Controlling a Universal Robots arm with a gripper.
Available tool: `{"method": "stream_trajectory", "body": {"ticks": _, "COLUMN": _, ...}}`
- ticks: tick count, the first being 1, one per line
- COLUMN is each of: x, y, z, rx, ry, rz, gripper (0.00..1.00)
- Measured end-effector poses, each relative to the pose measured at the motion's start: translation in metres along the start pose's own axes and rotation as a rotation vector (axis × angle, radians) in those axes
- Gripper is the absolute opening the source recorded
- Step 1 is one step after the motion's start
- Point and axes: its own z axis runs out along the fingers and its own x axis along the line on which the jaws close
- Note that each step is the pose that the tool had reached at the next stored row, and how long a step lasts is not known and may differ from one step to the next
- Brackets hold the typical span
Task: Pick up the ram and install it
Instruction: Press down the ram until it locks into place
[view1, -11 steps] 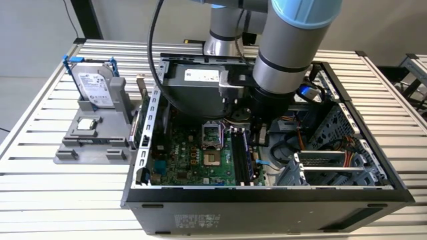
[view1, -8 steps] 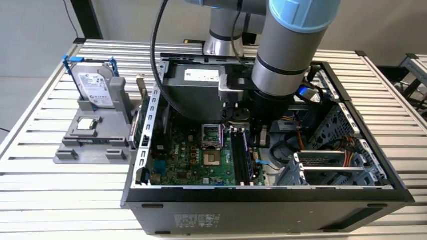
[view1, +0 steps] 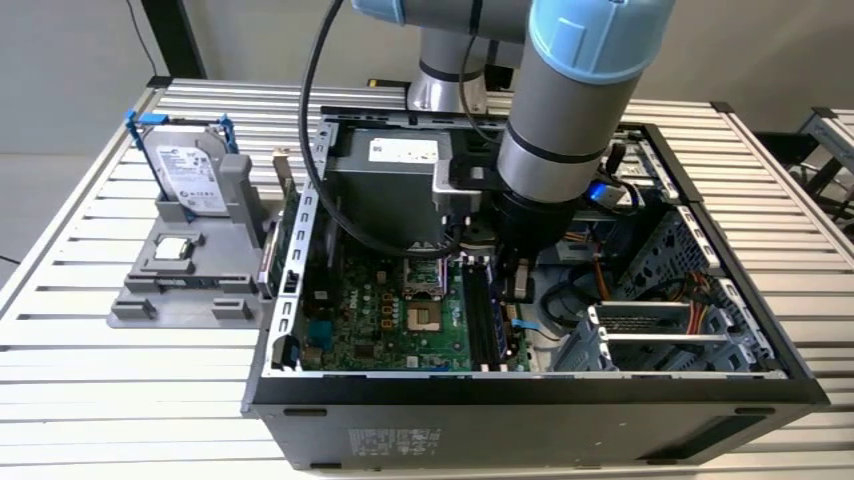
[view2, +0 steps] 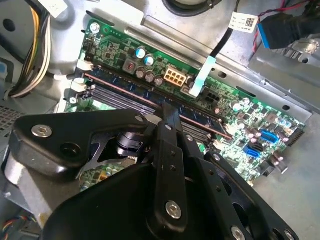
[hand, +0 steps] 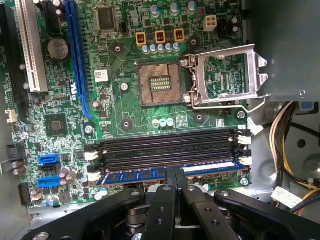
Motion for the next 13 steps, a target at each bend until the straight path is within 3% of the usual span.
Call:
{"method": "stream_trajectory", "body": {"ticks": 7, "x": 0.0001, "y": 0.0, "z": 0.0103, "rx": 0.0006, "ry": -0.0005, "rz": -0.031, "gripper": 0.0}}
{"method": "stream_trajectory", "body": {"ticks": 13, "x": 0.0002, "y": 0.0001, "z": 0.0193, "rx": -0.0006, "ry": 0.0029, "rz": -0.062, "gripper": 0.0}}
